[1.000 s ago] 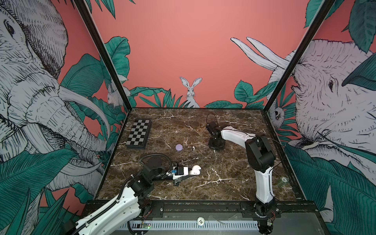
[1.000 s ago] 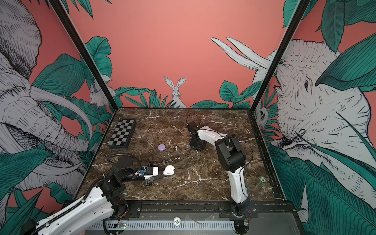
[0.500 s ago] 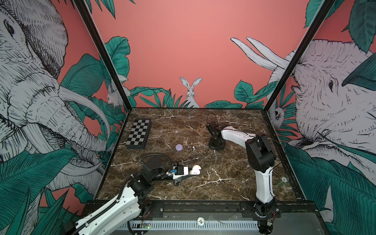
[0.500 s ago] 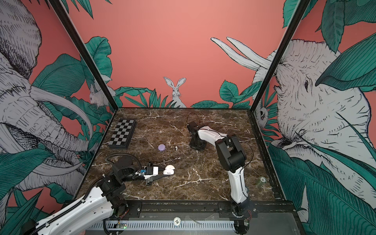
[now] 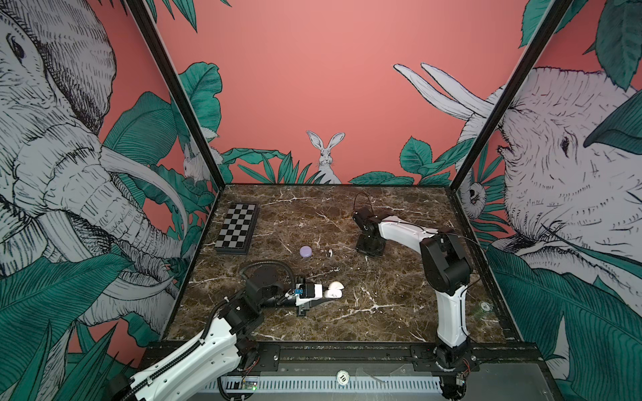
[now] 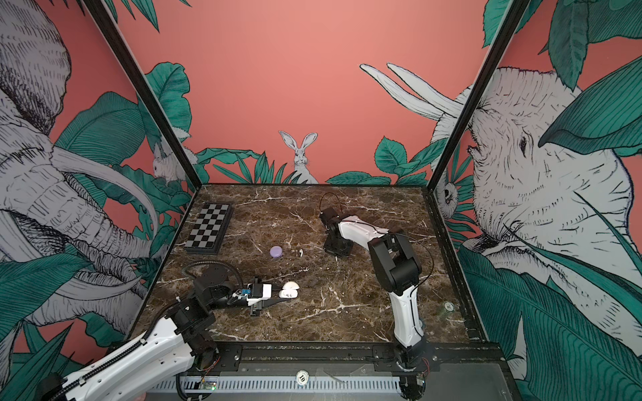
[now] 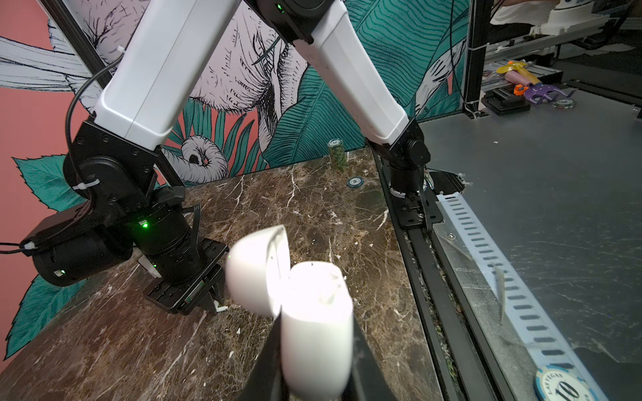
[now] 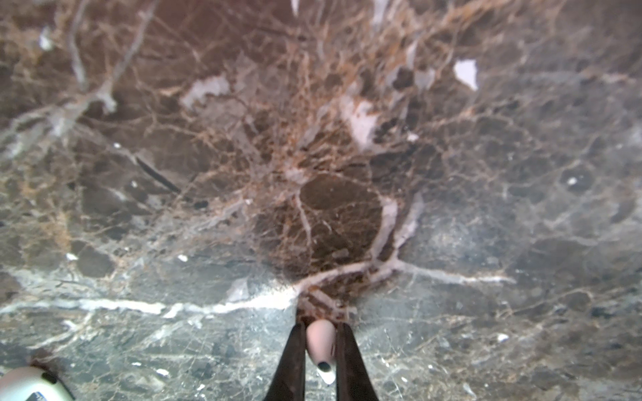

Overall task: Insert the wireless bluetooth earbuds into the charging case
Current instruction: 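Hold the white earbud in the right gripper and start lifting it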

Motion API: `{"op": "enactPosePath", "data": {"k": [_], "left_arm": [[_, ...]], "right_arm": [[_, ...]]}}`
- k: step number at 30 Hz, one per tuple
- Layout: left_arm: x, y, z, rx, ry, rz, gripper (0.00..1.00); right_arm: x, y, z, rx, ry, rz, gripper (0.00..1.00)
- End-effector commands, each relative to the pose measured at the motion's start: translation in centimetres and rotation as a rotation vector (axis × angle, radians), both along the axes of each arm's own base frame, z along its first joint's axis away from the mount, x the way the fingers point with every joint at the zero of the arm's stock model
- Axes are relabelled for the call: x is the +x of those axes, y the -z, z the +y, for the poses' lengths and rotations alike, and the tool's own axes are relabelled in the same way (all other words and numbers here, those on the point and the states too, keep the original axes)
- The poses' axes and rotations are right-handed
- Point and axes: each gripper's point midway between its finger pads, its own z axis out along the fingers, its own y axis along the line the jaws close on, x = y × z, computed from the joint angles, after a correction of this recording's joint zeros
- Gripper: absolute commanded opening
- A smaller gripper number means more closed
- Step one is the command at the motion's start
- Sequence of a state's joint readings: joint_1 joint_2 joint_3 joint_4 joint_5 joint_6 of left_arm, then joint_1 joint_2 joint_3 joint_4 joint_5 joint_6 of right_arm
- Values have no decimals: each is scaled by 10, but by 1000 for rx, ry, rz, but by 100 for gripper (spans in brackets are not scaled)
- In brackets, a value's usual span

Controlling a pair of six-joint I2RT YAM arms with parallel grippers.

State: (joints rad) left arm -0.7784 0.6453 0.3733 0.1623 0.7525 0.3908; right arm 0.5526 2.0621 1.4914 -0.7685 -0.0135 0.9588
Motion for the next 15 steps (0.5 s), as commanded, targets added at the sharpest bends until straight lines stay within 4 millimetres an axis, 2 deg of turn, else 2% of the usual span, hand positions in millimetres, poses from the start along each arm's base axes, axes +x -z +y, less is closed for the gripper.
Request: {"op": "enactPosePath", "data": {"k": [1, 15], "left_arm": [[-4, -13, -1, -22, 28, -37, 0], [-4, -12, -2, -19, 31, -35, 0]], "right_arm": [[-13, 8, -6, -7, -9, 47, 0], [-14, -8, 2, 66, -75, -21, 0]]}}
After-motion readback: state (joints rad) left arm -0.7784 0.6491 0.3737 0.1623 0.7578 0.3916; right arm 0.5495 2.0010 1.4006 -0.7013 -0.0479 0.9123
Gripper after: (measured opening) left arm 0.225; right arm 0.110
